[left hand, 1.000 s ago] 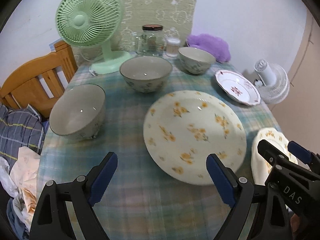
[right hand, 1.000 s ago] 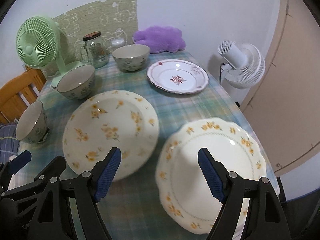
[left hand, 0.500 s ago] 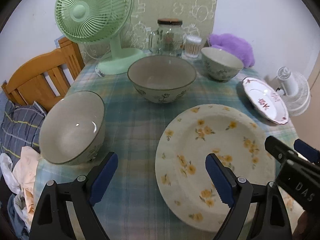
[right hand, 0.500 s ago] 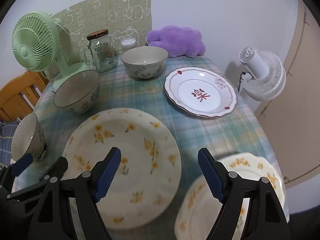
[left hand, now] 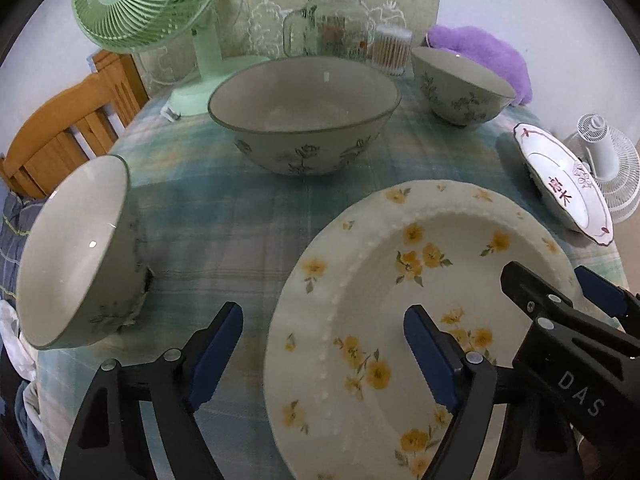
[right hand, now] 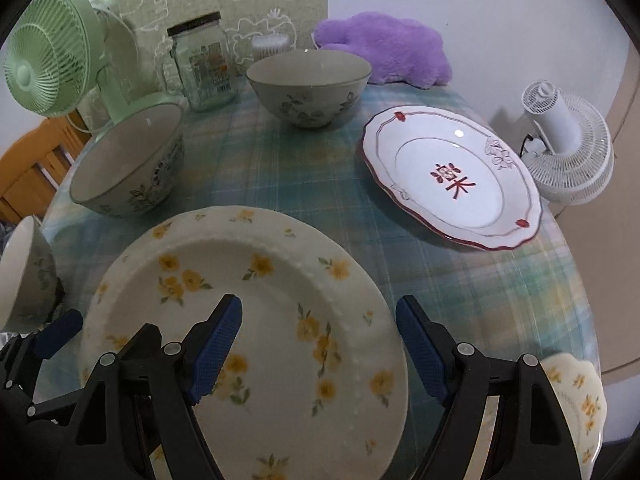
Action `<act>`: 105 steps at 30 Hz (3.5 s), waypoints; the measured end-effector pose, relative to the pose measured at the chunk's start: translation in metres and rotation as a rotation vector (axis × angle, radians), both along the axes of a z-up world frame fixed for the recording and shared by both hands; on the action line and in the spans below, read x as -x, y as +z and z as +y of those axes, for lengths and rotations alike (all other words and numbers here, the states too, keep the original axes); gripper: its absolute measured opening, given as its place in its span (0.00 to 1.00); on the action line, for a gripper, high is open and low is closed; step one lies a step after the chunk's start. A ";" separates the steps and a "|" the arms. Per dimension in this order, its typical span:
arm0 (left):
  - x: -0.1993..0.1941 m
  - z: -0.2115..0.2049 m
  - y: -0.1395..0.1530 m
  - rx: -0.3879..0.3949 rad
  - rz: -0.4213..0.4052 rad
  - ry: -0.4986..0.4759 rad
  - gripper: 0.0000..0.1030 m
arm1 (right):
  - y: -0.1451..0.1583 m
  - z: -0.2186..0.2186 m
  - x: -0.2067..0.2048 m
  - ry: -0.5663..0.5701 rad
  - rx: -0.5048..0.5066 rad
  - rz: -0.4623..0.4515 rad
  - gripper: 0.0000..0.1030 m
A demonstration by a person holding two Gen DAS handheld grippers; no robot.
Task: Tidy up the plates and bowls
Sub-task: 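Grasp the rim of the beaded-rim yellow-flower plate with both tools, then lift the beaded-rim plate and carry it toward the first plate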
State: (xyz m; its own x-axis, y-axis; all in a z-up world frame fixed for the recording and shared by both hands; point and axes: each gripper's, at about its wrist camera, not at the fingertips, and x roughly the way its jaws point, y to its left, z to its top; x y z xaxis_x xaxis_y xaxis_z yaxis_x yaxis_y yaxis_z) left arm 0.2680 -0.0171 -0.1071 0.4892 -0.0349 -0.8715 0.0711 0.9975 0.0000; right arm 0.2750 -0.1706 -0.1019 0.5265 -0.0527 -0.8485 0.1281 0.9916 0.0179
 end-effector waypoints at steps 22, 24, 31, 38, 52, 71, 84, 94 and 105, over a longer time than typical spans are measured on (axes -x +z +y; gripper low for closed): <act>0.029 0.007 0.006 0.001 0.032 -0.032 0.81 | -0.004 0.016 0.016 0.001 -0.018 0.062 0.76; 0.039 0.012 0.006 0.004 0.035 -0.030 0.81 | -0.003 0.021 0.025 0.004 -0.018 0.066 0.76; 0.072 0.032 0.005 0.011 0.067 -0.039 0.81 | -0.001 0.041 0.065 0.024 -0.021 0.092 0.75; 0.094 0.048 0.001 0.046 0.114 -0.049 0.78 | -0.001 0.054 0.093 0.065 -0.029 0.121 0.70; 0.103 0.054 -0.001 0.045 0.078 -0.076 0.69 | -0.011 0.049 0.101 0.103 -0.009 0.147 0.57; 0.111 0.061 0.007 0.066 0.100 -0.051 0.71 | -0.003 0.060 0.105 0.110 0.021 0.175 0.62; 0.128 0.059 0.046 0.071 0.017 -0.120 0.70 | 0.041 0.062 0.134 0.031 0.034 0.120 0.62; 0.135 0.022 0.056 0.049 -0.029 -0.155 0.70 | 0.054 0.030 0.148 -0.013 0.015 0.075 0.62; 0.142 -0.049 0.065 0.051 -0.055 -0.094 0.70 | 0.065 -0.041 0.149 0.036 0.010 0.050 0.62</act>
